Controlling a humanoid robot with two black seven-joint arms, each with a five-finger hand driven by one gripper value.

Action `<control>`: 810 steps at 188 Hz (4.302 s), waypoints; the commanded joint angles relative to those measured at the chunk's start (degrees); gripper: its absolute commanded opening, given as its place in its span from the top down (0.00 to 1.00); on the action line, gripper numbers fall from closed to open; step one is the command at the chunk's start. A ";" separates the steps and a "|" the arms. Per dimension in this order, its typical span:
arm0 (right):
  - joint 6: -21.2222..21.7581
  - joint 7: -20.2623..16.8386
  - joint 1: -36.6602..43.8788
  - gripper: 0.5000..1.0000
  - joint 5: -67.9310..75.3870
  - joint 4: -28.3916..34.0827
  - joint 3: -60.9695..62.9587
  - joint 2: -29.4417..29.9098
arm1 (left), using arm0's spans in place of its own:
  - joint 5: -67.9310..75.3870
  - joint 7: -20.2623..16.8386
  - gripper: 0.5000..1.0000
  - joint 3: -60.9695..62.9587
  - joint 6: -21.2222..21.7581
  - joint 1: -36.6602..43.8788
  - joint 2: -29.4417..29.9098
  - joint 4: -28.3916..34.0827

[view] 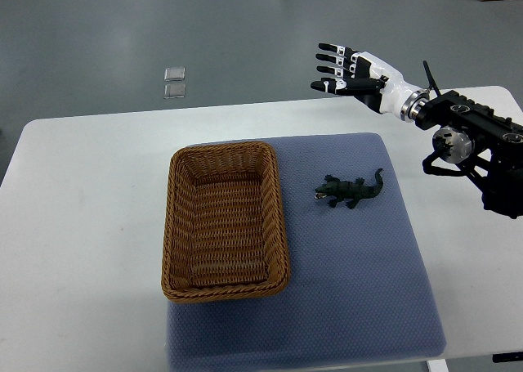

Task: Place crocodile in brown basket with right hand
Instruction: 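Move the right hand over the dark green toy crocodile, fingers open, then lower the right hand onto the crocodile and close fingers around it, then lift the crocodile with the right hand and carry it over the basket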

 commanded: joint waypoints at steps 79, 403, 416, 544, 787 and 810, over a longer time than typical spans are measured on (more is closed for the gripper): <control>3.07 14.98 2.04 0.14 -41.31 1.91 -1.40 -2.05 | -0.01 0.00 0.00 0.00 0.02 0.00 0.00 0.03; -12.39 20.01 10.91 0.14 -64.33 7.18 -38.84 -8.03 | -0.01 0.00 0.00 0.00 0.02 0.00 0.00 0.03; -13.36 20.01 10.65 0.14 -64.33 6.74 -39.37 -8.03 | -0.01 0.09 0.00 0.00 0.02 0.00 0.00 0.03; -15.65 20.01 9.68 0.18 -64.33 4.98 -39.45 -6.45 | 0.08 0.00 0.00 0.00 0.02 0.00 0.00 0.03; -17.85 20.01 12.14 0.65 -63.89 5.07 -38.93 -6.71 | -0.01 0.00 0.00 0.00 0.02 0.00 0.00 0.03; -17.76 20.01 13.29 0.64 -63.46 5.07 -38.84 -7.24 | -0.01 0.00 0.00 0.00 0.02 0.00 0.00 0.03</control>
